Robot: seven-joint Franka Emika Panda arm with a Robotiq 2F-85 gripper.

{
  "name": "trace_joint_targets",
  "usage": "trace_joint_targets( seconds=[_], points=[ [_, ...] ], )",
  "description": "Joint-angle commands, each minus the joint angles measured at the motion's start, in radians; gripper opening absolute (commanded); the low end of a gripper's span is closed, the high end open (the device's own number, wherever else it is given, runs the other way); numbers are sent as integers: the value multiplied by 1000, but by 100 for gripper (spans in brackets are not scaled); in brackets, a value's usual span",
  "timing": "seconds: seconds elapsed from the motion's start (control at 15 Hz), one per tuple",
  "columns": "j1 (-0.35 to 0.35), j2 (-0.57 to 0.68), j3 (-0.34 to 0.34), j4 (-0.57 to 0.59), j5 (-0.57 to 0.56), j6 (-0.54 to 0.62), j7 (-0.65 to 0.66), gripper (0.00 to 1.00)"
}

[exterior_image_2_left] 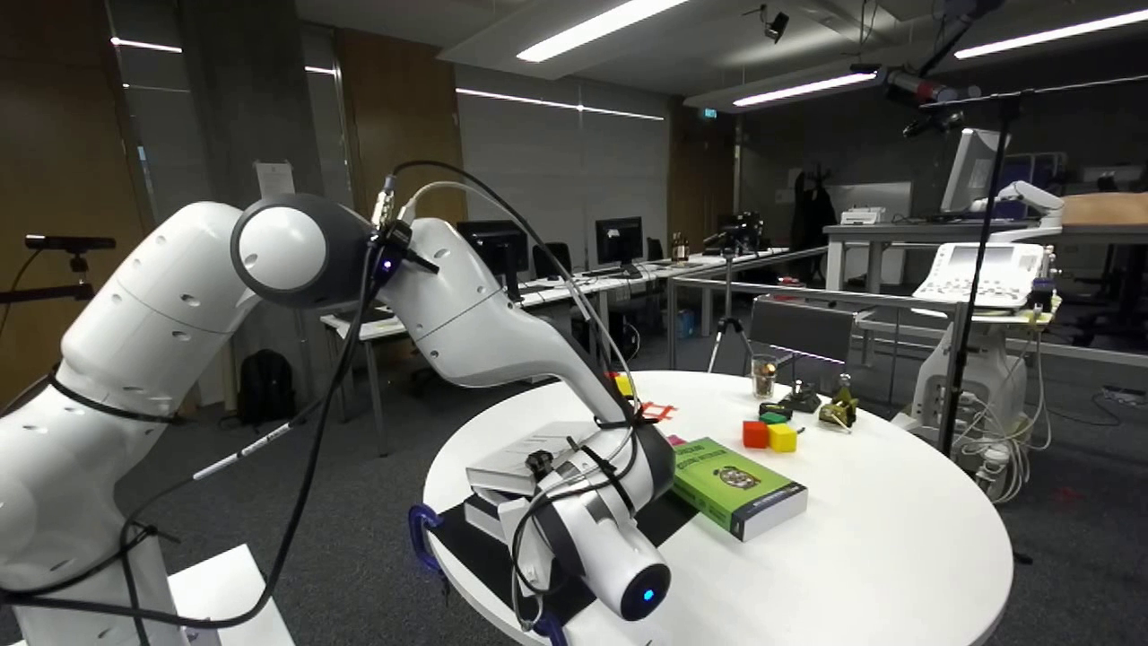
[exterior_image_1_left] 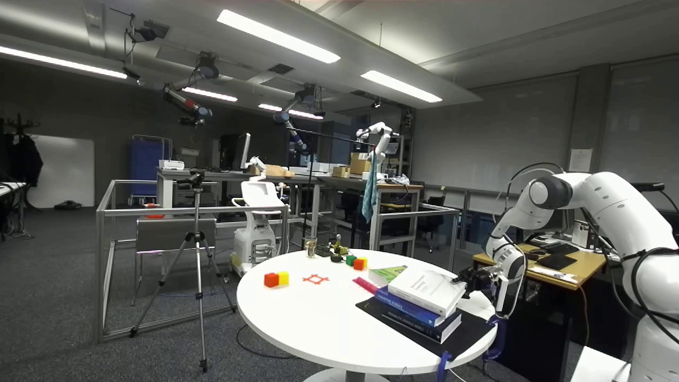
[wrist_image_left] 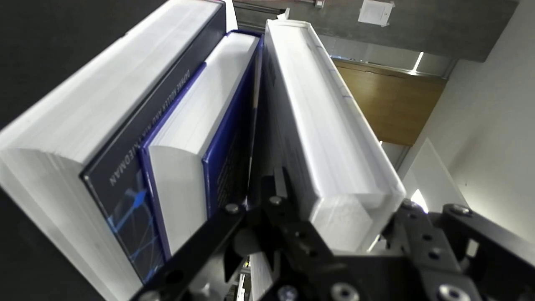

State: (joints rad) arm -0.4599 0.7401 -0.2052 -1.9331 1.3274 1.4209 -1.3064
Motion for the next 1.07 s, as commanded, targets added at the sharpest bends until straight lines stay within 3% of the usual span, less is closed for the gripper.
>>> trace_joint_targets(
  seconds=[0.0, 1.0],
  points=[
    [19, -89, -9, -83, 68, -25, -40, 19],
    [53, -76, -23, -74, 101, 6, -57, 19]
  ],
)
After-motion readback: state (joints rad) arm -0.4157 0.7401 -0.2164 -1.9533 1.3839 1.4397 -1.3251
